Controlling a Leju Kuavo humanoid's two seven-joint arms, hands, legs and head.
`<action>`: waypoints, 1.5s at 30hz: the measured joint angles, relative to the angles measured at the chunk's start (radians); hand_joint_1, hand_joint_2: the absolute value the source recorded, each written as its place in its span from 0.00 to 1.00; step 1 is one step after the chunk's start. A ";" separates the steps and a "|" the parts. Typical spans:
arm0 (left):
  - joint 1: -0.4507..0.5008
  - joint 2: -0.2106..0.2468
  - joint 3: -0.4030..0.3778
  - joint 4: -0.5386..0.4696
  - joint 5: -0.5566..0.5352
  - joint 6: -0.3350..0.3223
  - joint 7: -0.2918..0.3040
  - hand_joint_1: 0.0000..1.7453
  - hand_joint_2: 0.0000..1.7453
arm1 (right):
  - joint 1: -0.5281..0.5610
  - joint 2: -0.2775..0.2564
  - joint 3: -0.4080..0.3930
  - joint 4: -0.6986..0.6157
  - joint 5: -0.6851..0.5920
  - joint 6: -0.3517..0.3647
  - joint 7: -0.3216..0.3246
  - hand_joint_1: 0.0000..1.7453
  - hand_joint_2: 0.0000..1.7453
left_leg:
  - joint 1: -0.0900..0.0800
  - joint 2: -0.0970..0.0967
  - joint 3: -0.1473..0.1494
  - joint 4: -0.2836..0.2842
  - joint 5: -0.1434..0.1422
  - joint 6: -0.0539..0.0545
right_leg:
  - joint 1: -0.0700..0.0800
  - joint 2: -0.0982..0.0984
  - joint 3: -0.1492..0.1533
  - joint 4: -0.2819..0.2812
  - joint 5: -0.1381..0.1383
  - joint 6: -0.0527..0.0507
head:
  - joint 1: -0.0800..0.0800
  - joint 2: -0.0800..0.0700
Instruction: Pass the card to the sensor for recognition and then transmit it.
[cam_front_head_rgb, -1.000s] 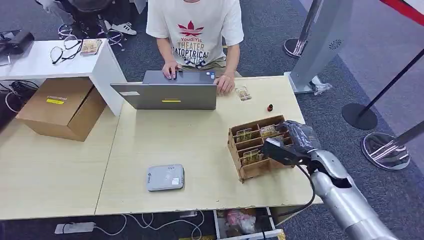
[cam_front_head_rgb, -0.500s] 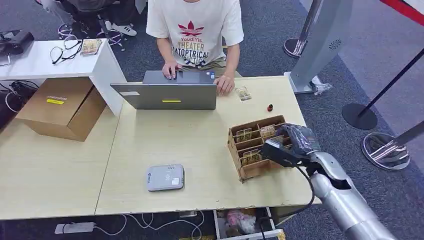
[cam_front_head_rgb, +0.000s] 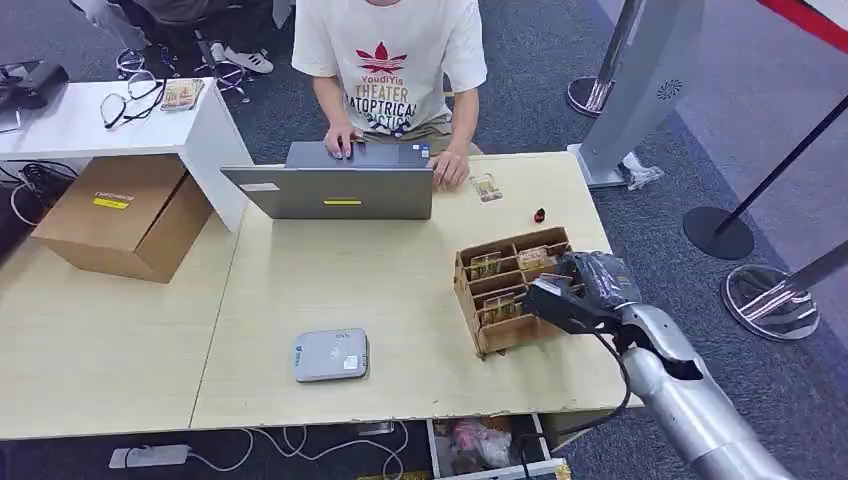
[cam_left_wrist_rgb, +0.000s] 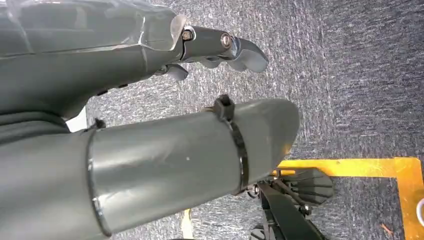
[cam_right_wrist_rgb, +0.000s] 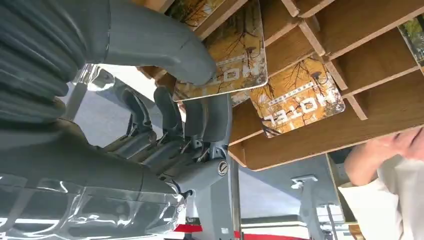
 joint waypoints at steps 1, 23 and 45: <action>0.000 0.000 0.000 0.000 0.000 0.000 0.000 0.00 0.00 | 0.000 0.000 0.000 0.000 0.000 0.000 0.000 0.84 1.00 | 0.000 0.000 0.000 0.000 0.000 0.000 | 0.000 0.000 0.000 0.000 0.000 0.000 | 0.000 0.000; -0.019 -0.005 0.000 0.000 -0.045 -0.016 0.003 0.00 0.00 | -0.287 0.003 0.010 0.092 -0.071 0.063 -0.045 0.82 1.00 | 0.000 0.000 0.000 0.000 0.001 0.000 | 0.000 0.000 0.000 0.000 0.000 0.000 | 0.000 0.000; -0.062 -0.019 -0.027 0.000 -0.084 -0.031 0.039 0.00 0.00 | -0.475 0.135 0.079 0.320 -0.098 0.039 -0.048 0.84 1.00 | 0.000 -0.001 0.000 0.000 0.002 -0.001 | 0.000 -0.001 0.000 0.001 0.001 -0.001 | 0.000 0.000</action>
